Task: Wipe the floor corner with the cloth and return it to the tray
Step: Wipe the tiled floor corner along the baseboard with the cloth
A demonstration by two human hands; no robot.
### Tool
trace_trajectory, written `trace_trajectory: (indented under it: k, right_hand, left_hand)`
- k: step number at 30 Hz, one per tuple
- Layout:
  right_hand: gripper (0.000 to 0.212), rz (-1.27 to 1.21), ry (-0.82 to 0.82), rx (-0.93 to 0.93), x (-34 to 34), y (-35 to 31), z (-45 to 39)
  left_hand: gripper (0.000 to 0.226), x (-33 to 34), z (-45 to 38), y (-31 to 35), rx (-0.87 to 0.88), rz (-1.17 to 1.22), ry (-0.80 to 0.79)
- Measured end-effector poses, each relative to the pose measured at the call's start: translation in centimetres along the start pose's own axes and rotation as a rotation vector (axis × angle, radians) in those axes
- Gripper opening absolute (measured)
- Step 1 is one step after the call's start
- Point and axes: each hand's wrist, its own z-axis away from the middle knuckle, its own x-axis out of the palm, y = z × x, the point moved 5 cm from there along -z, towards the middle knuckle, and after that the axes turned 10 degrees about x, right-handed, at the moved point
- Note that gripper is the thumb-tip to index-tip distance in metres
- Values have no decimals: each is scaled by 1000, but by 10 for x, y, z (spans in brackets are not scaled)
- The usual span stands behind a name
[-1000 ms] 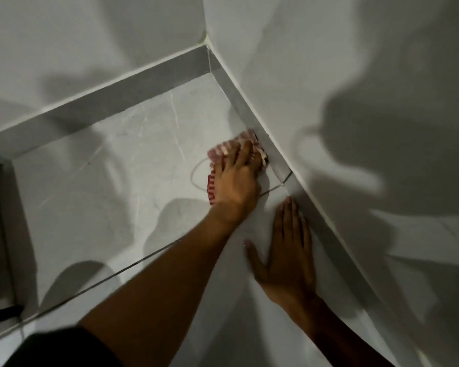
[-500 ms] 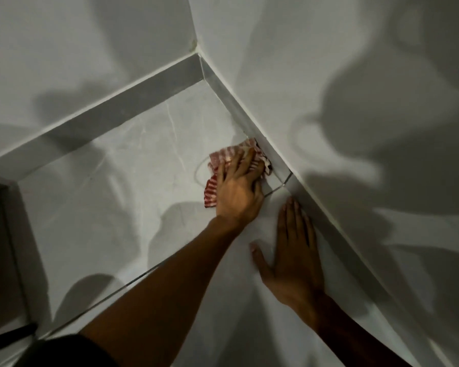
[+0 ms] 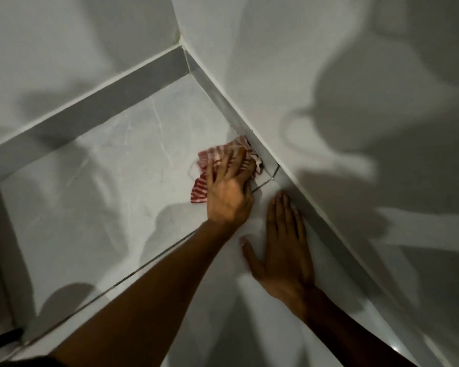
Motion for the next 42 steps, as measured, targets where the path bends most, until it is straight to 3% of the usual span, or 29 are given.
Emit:
trace_trajectory:
  k: [10,16,19,22,27,30,33,36,39,42]
  right_hand:
    - [108,-66,24,-35,-5,-1,4]
    - [109,-41,-34,-11,-6,-2,2]
    - [109,-31,-82,19,-4,-2,4]
    - [110,-46,-105,13,-4,-2,2]
    - [110,-82,-69,2,-6,-1,3]
    - [109,-103,-49,-6,-6,0,2]
    - [110,-90,-59,-2,-5,0,2]
    - [109,-97,-51,-5,-3,0,3]
    - [108,-114,-45,-8,-8,1,5]
    - [109,-127,-43,-30,-13,3,6]
  left_hand:
    - [50,-34,-83,-65,-180,-68,-117]
    - [55,-27,-48,-32,-40,34,-62]
    - [60,-16,-13,-16,132,6,-119]
    - [60,-19,-14,-28,166,-14,-160]
    - [56,-29,-57,-51,-41,-2,-155]
    - [53,-25,-60,-48,-61,20,-139]
    - [57,-18,-35,-26,33,29,-93]
    - [60,-6,8,-9,252,11,-120]
    - [53,-6,29,-15,468,17,-166]
    - [58,-18,29,-28,552,-10,-187]
